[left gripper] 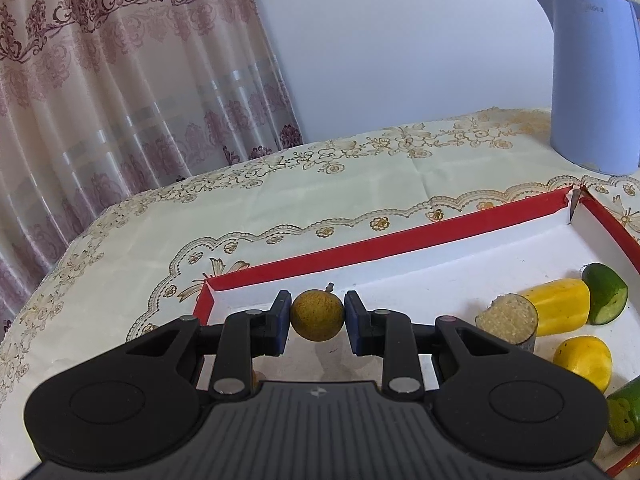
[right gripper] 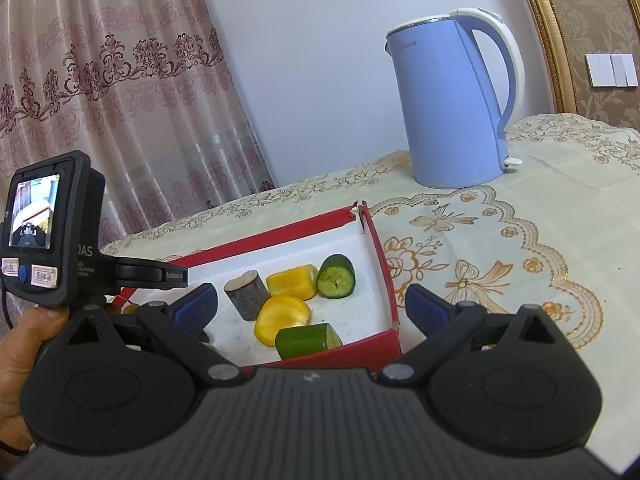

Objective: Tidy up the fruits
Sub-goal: 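Lower the round fruit into the tray and open the left tool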

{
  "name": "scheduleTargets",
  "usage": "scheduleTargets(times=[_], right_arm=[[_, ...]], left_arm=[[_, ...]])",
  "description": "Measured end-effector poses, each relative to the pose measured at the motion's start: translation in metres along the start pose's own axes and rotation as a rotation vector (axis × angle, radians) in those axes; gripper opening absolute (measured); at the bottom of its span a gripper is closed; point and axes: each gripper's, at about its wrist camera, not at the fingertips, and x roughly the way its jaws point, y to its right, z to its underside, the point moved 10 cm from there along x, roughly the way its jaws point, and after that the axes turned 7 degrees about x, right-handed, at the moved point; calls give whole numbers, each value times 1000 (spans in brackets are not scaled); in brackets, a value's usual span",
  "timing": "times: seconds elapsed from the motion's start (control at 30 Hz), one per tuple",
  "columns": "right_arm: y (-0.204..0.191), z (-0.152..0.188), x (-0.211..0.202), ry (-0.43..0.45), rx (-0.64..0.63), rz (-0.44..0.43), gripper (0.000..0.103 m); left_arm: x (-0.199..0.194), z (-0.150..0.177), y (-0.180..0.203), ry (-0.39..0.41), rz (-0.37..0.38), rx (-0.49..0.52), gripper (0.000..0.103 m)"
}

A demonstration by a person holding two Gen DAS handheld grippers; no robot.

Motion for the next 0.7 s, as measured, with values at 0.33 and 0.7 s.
scheduleTargets(times=[0.33,0.7], right_arm=[[0,0,1,-3,2,0,101],[1,1,1,-6,1,-1,102]], left_arm=[[3,-1,0,-12,10,-10,28],[5,0,0,-14,11,-15,28]])
